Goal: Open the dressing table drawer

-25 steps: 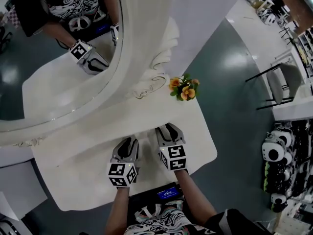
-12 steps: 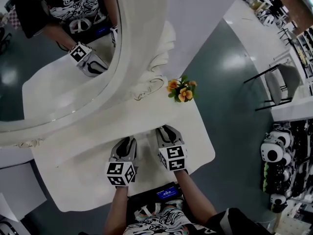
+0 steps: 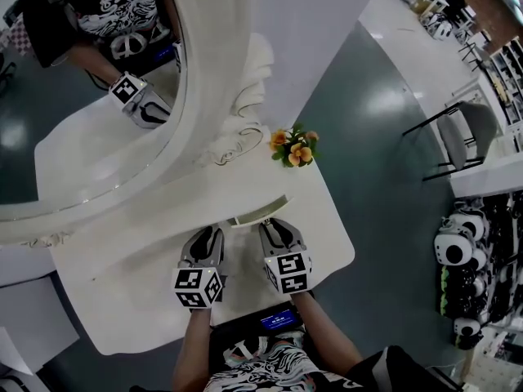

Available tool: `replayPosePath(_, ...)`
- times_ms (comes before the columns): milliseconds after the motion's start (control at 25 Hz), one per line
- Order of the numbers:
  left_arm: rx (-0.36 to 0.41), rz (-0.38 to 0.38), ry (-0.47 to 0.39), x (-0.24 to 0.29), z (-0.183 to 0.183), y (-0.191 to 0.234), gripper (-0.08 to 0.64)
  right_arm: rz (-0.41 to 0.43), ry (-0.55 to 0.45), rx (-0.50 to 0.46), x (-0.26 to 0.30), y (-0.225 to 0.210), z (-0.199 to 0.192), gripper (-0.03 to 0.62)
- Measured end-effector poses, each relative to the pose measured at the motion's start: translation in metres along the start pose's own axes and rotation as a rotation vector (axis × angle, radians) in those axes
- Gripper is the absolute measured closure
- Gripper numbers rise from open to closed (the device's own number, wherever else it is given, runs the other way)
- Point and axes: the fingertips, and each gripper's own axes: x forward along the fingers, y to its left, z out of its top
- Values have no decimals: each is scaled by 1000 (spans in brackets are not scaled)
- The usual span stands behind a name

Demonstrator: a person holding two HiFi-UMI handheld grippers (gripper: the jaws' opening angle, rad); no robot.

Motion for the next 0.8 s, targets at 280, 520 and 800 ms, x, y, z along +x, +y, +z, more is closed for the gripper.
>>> replayPosePath(280,12,-10,-2,1,0,-7,469,-7,18,4,-9,0,-11,494)
replayPosePath(520,13,-7,-15,0,0,-10,469,-2,30,13,-8,-1,-16,492)
replayPosePath(800,67,-25,-36,-11,12,-20,463,-49,43,25,-32,-11,-23,484)
